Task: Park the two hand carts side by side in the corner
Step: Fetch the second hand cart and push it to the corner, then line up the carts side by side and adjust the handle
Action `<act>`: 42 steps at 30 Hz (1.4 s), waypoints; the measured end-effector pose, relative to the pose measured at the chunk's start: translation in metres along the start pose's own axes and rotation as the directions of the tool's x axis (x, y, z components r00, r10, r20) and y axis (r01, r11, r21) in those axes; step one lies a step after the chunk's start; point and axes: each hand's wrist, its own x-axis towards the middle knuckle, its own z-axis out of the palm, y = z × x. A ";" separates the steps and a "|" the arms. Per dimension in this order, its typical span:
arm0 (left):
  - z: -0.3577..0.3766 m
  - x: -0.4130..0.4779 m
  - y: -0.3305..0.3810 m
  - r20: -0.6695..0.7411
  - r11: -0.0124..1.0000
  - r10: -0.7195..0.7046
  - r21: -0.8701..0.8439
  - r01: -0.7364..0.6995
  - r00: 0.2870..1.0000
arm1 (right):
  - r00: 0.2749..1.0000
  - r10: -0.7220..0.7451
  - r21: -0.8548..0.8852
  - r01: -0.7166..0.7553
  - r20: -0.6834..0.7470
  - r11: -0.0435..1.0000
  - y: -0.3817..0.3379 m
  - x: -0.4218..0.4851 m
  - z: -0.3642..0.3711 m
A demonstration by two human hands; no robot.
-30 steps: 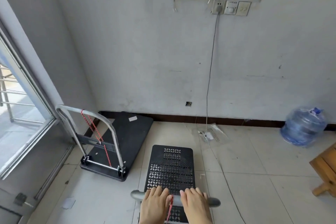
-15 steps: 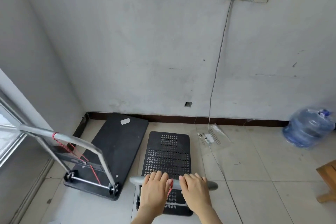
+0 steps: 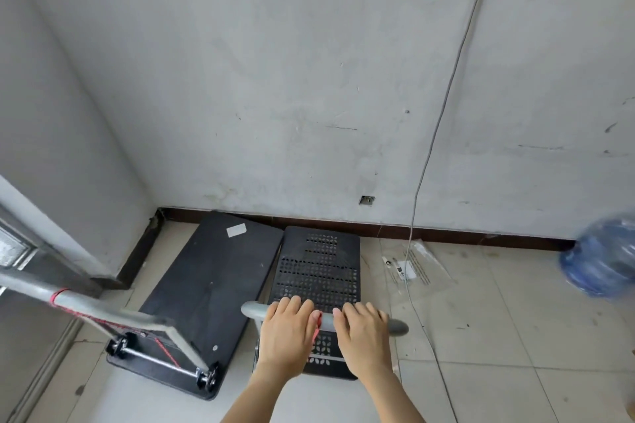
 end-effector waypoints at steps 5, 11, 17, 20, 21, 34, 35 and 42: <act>0.003 0.028 0.002 -0.042 0.996 -0.079 -0.047 0.077 0.996 | 1.000 -0.020 0.011 0.020 -0.004 1.000 0.007 0.030 0.005; 0.010 0.052 0.006 -0.049 0.993 -0.102 -0.057 0.099 0.994 | 0.999 -0.034 0.030 0.035 -0.034 0.999 0.019 0.054 0.009; 0.016 0.056 0.011 -0.060 0.992 -0.105 -0.081 0.100 0.993 | 0.997 -0.042 0.028 0.044 -0.058 0.999 0.026 0.059 0.008; 0.016 0.051 0.009 -0.057 0.993 -0.097 -0.073 0.093 0.994 | 0.998 -0.047 0.019 0.047 -0.046 0.999 0.023 0.053 0.007; 0.016 0.049 0.008 -0.048 0.993 -0.091 -0.076 0.087 0.995 | 0.998 -0.042 0.023 0.043 -0.041 0.999 0.021 0.052 0.006; -0.052 0.016 -0.097 0.041 0.999 0.018 -0.035 -0.017 0.999 | 1.000 -0.023 -0.043 0.023 0.008 0.999 -0.035 0.047 -0.009; -0.063 0.012 -0.118 0.038 1.000 0.009 -0.006 -0.009 0.999 | 0.999 -0.045 -0.032 0.045 0.006 0.998 -0.055 0.047 -0.010; -0.133 -0.032 -0.289 0.046 0.983 -0.074 0.170 0.066 0.996 | 0.981 -0.191 0.173 0.183 0.029 0.968 -0.256 0.029 0.006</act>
